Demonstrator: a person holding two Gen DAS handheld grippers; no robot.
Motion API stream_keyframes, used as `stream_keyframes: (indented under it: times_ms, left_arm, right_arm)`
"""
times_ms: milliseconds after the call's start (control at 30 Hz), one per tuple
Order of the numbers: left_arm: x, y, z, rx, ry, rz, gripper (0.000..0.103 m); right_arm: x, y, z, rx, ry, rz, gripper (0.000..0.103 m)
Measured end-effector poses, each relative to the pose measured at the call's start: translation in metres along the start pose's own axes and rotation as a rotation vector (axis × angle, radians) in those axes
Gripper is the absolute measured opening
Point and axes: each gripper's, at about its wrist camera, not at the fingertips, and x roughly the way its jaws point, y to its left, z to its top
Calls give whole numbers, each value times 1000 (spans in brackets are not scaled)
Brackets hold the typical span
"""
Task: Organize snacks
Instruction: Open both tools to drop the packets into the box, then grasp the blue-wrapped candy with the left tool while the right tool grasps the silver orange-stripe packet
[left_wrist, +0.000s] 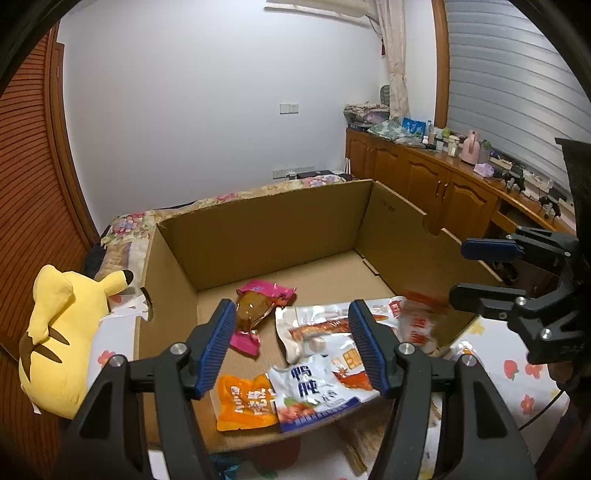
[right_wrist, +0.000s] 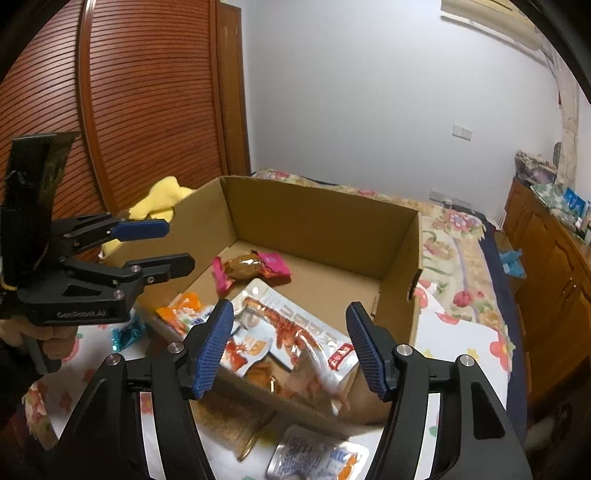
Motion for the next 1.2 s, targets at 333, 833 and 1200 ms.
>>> stream_keyframes:
  times_ms: [333,833,1200]
  left_arm:
    - [-56,-4,-24,5,-43,-27,63]
    - [-85,20,-94,-51,6,21,64]
    - [-58,43,-125,-91,95,57,65]
  right_arm:
    - [-50,7,-25,13,-32,9,65]
    - [-61,10,-72,45,48,-10,65]
    - [-29,-1,-92,89,137,-51,79]
